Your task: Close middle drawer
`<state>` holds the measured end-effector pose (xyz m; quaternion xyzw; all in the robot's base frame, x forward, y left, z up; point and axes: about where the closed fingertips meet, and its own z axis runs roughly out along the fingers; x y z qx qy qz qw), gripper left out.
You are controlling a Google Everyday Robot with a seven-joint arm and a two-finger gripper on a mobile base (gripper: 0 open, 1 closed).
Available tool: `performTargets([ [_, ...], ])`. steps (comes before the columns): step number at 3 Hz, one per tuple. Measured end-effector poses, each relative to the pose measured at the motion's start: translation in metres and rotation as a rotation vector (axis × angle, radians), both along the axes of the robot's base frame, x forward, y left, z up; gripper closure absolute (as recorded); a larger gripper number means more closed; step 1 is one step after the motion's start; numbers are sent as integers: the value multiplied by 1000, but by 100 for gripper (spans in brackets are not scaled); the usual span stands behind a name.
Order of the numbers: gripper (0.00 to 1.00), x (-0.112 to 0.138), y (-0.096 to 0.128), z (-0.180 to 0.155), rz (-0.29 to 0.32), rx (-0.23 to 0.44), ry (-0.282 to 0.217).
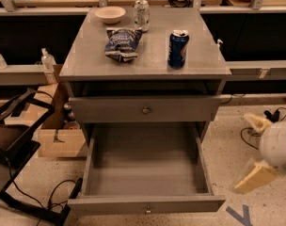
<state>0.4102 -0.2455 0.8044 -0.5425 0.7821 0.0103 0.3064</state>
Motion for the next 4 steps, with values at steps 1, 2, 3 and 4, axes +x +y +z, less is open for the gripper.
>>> performTargets([
  [1, 25, 1, 2, -59, -6, 67, 19],
  [2, 48, -18, 7, -100, -32, 103, 52],
  [3, 72, -48, 4, -136, -67, 119, 144],
  [4, 95, -48, 5, -135, -64, 117, 143],
])
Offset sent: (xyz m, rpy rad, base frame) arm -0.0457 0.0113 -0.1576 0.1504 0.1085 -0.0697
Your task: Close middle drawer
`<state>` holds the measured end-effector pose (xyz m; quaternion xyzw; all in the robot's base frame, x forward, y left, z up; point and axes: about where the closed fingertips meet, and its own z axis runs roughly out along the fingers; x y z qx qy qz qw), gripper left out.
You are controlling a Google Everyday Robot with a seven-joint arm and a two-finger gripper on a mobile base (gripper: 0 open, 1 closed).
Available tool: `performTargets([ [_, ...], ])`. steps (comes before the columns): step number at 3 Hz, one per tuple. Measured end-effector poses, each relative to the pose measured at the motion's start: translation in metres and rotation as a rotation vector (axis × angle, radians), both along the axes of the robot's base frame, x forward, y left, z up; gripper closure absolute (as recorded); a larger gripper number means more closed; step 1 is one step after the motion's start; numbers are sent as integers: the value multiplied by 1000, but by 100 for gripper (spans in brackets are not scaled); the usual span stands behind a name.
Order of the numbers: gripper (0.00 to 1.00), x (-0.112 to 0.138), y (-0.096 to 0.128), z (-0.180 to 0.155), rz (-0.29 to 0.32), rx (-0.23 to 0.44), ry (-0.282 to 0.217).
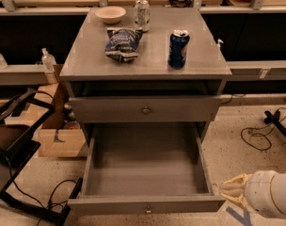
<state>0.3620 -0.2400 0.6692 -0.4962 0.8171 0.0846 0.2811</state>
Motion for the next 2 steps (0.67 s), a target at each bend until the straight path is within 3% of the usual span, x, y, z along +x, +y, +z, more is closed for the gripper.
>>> performTargets([
  [1, 100, 0, 1, -2, 0, 3, 2],
  [2, 100, -9, -1, -36, -20, 51, 34],
])
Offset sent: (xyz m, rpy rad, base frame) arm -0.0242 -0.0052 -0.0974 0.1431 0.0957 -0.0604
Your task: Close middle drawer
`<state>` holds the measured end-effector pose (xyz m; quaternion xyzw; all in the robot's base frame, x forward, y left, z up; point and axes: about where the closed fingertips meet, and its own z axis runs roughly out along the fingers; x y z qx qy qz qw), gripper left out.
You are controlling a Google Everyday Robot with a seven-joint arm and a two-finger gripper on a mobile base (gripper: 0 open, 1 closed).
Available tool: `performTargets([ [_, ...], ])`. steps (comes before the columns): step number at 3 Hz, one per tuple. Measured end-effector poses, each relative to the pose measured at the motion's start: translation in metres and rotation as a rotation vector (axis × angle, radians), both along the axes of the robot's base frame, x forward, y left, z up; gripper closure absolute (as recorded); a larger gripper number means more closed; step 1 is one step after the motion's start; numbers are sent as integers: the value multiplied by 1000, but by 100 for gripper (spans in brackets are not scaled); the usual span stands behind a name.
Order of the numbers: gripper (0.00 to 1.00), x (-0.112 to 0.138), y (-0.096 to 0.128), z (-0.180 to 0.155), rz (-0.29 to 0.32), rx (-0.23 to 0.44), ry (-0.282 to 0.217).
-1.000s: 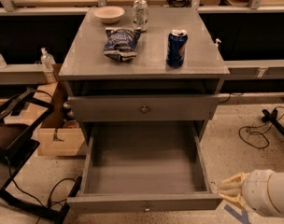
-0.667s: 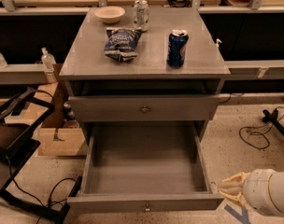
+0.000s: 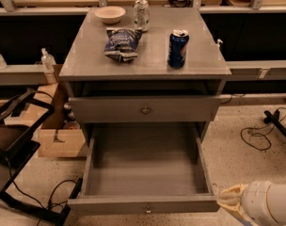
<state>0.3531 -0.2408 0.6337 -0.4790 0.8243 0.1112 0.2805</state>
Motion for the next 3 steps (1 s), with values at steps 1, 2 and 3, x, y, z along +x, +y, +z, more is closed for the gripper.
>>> performTargets([
  [1, 100, -19, -1, -66, -25, 61, 42],
  [2, 100, -26, -1, -128, -39, 94, 76],
  [3, 100, -20, 4, -179, -24, 133, 104],
])
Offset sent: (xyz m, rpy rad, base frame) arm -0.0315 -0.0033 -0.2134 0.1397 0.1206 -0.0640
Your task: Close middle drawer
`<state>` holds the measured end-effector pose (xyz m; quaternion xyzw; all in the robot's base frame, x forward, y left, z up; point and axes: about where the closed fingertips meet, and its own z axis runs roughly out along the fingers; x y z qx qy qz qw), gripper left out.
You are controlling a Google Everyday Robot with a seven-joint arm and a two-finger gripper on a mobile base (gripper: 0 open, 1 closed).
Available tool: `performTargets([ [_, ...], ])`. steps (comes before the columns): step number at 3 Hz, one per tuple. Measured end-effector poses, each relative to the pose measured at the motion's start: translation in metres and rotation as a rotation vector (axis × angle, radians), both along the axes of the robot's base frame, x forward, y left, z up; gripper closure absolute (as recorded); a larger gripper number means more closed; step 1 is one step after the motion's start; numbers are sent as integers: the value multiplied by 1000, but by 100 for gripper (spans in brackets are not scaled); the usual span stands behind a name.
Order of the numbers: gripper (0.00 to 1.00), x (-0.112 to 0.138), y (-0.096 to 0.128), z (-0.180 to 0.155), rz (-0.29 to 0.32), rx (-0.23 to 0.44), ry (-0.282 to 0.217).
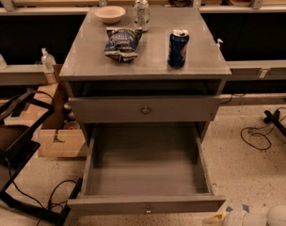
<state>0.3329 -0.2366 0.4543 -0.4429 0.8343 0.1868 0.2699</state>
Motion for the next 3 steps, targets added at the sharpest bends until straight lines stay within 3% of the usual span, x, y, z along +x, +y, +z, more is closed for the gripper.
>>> performTargets([
  [1, 100, 24, 19, -42, 57, 34, 11],
  [3, 100, 72, 34, -65, 126, 34, -3],
])
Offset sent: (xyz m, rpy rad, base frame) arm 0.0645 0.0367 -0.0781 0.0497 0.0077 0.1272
